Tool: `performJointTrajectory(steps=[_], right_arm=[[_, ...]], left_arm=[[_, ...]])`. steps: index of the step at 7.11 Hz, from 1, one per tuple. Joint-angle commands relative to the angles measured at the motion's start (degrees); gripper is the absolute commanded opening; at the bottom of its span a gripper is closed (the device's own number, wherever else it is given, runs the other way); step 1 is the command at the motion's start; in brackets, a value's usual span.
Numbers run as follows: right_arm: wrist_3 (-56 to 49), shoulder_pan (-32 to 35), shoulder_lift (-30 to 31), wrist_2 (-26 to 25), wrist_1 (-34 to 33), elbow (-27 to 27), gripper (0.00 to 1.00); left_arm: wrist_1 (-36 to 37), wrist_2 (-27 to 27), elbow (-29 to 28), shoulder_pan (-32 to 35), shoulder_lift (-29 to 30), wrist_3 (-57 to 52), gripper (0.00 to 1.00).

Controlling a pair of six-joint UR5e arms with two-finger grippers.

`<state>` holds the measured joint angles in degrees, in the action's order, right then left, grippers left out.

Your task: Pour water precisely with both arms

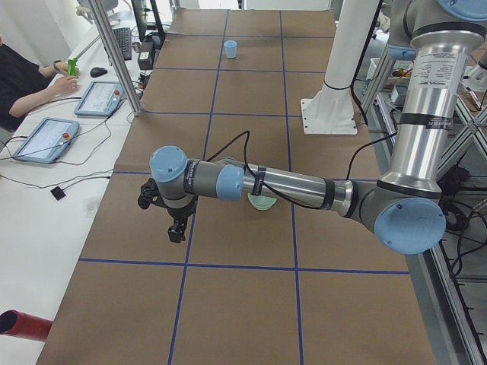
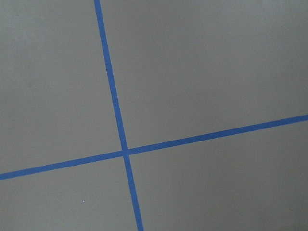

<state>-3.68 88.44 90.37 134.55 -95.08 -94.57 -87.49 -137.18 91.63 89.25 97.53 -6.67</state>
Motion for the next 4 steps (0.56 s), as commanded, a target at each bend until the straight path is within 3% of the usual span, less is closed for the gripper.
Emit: performJointTrajectory(steps=[1,2,4], right_arm=[[0.4,0.9,-0.2,0.5,0.1,-0.7,1.00],[0.5,1.0,-0.5,0.5,0.1,-1.4,1.00],[0.6,1.3,-0.9,0.4,-0.3,-3.3,1.00]], left_arm=[[-1.3,-0.3,-0.7,1.4,-4.7,-1.4,1.00],[-6.1,-0.2,-0.8,1.4,-5.9,-1.1,1.00],[-6.8,0.2,-0.2,1.5,-6.4,0.1,1.00]])
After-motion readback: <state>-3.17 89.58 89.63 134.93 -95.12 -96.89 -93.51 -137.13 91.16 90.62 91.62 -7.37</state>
